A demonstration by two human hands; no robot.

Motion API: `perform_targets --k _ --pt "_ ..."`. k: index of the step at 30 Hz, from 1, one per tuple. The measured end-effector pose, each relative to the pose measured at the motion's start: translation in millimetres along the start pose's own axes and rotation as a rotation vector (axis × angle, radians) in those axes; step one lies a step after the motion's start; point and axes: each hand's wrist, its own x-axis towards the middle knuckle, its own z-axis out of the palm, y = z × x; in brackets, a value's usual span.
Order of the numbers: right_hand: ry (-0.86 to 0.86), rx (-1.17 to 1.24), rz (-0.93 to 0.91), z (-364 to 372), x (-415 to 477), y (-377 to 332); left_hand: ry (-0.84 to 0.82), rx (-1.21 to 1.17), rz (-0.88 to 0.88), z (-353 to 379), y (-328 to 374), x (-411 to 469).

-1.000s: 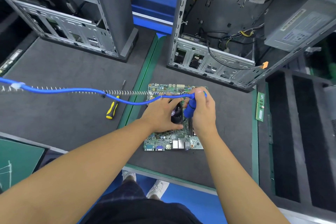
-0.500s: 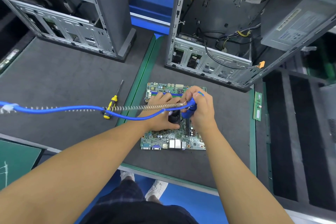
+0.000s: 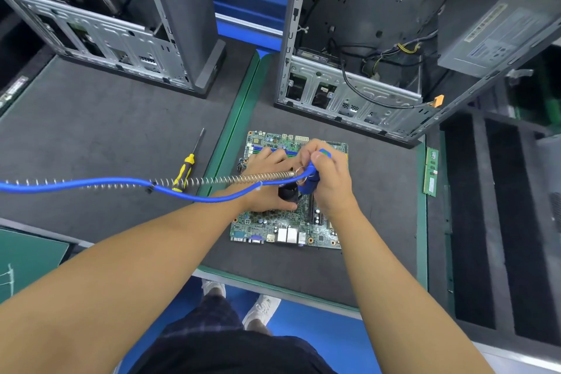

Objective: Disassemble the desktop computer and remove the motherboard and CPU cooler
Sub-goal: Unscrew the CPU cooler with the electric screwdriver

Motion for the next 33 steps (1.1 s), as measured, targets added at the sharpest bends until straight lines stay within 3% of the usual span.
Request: perform_targets --k 11,17,21,33 --pt "-0.043 0.003 -0.002 5 -2 4 -0.02 0.028 0.009 0 -2 1" --pt "0.053 0.012 0.019 1 -3 5 0.016 0.068 0.03 0 -1 -1" --pt "-0.043 -0.006 -0.013 5 -3 8 0.011 0.115 0.022 0 -1 -1" --pt "-0.064 0.027 -0.041 -2 2 1 0.017 -0.051 -0.017 -1 1 -1"
